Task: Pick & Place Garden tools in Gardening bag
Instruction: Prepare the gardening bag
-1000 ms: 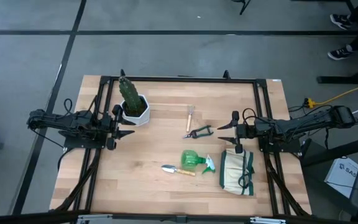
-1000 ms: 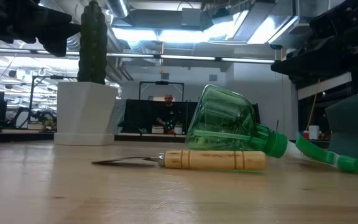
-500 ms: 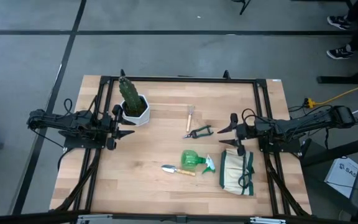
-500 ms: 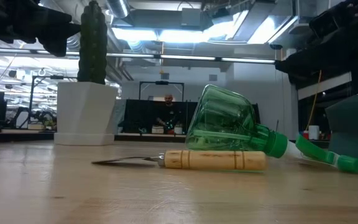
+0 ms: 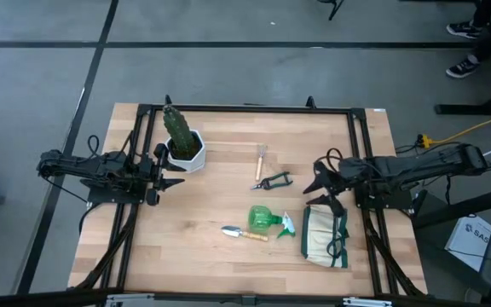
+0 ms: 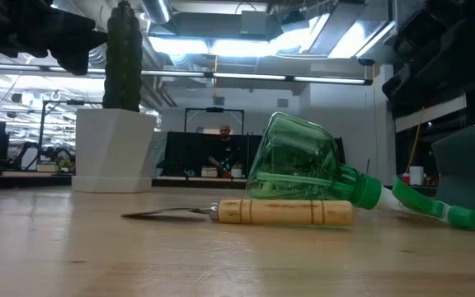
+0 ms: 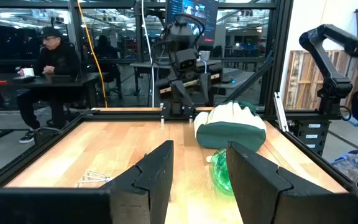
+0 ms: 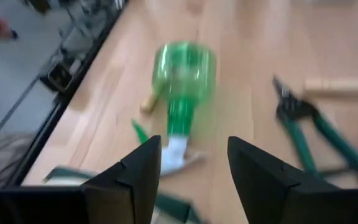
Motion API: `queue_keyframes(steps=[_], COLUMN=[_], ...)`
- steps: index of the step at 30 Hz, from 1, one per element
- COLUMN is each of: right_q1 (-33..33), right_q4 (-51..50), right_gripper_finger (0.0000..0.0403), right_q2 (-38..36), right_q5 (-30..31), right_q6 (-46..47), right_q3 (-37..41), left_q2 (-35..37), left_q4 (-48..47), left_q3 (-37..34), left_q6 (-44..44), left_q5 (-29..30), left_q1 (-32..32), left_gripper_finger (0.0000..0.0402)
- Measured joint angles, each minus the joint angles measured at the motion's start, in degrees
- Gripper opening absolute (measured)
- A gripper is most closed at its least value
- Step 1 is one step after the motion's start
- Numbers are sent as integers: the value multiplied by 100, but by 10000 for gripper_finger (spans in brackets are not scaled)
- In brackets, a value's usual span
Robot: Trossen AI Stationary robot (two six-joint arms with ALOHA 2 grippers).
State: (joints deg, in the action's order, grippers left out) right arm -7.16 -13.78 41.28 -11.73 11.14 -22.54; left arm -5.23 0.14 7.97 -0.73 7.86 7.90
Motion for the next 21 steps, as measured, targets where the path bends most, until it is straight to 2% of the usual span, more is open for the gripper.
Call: queue_keyframes(steps=[3, 7, 9, 16, 21], right_q1=[0, -16, -95, -776, -1416], right_q4=[-1006, -2021, -2362, -3037, -3215], right_gripper_finger=[188, 188, 188, 188, 188], right_q2=[0, 0, -3, -44, -44], right_q5=[-455, -1706, -2126, -2306, -2248], right_q6=[7, 143, 427, 1621, 2701], right_q3=[-506, -998, -1105, -1109, -1109], left_q2=[0, 0, 0, 0, 0], left_q4=[0, 0, 0, 0, 9], left_q3=[0, 0, 0, 0, 0], left_q6=[0, 0, 0, 0, -321], left_q5=[0, 0, 0, 10, 341], left_q1=[-1, 0, -2, -2, -1], left_gripper_finger=[143, 143, 144, 143, 143])
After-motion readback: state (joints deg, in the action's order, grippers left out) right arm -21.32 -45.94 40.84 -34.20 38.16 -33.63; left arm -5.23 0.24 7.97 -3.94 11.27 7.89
